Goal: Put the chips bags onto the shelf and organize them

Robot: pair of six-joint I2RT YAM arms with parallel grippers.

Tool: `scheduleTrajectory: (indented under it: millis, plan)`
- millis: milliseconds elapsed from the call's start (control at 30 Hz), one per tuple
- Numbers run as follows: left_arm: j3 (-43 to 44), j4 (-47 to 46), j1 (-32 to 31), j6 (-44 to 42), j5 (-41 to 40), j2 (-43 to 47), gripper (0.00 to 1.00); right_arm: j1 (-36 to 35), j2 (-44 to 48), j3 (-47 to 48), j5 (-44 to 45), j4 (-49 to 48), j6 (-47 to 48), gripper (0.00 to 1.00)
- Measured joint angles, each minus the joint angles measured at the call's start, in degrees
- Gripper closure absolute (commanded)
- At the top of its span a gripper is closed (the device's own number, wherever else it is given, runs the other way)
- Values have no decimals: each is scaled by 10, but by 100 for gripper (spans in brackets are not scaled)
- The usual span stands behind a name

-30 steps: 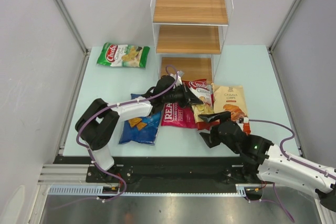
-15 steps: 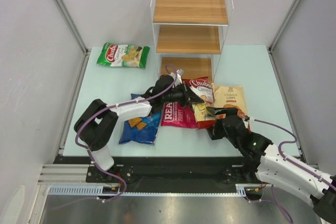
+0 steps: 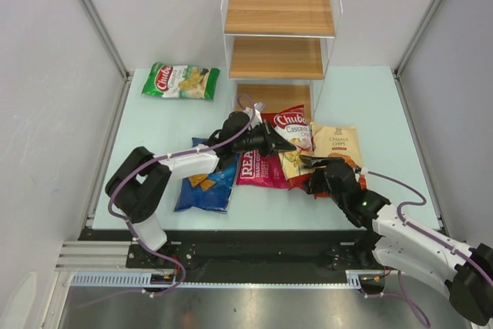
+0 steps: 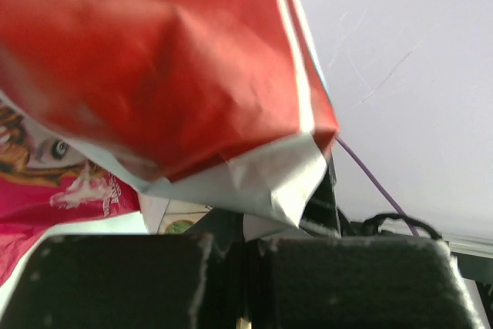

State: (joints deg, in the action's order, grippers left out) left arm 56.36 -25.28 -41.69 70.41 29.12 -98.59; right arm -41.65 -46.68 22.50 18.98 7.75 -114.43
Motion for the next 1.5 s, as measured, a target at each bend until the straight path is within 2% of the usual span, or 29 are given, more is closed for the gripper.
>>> scheduleTrajectory:
  millis: [67,100,200,233,300,333,367,400,500,633,867,1133,1300,1500]
  plan:
    - [-9,-3,1,1,0,6,100,15,8,0,-7,3,1,42]
    - [-12,-4,2,2,1,9,100,24,13,0,-12,6,0,46]
    - [-15,-10,4,6,4,11,100,48,27,0,-27,10,1,71]
    - [-16,-12,4,7,7,11,100,55,30,0,-31,10,3,86]
    - [-16,-13,5,7,9,11,99,65,31,1,-41,8,5,94]
    - [-17,-13,6,7,11,11,93,68,31,1,-46,6,5,99]
    - [-19,-13,6,8,12,11,87,73,31,2,-52,4,5,100]
    - [-19,-12,7,9,14,11,70,77,30,2,-56,3,5,100]
    - [-20,-12,10,17,34,11,46,87,26,2,-61,-1,5,100]
    - [-20,-2,16,19,57,14,36,100,23,2,-71,-2,7,100]
    - [-20,121,76,-36,54,71,33,128,53,15,-117,32,45,100]
    - [-19,317,170,-132,-9,182,33,147,51,137,-159,116,126,100]
    - [-19,414,197,-160,-54,224,33,151,4,182,-172,122,143,100]
    - [-29,471,238,-180,-82,263,32,173,-96,216,-213,140,169,100]
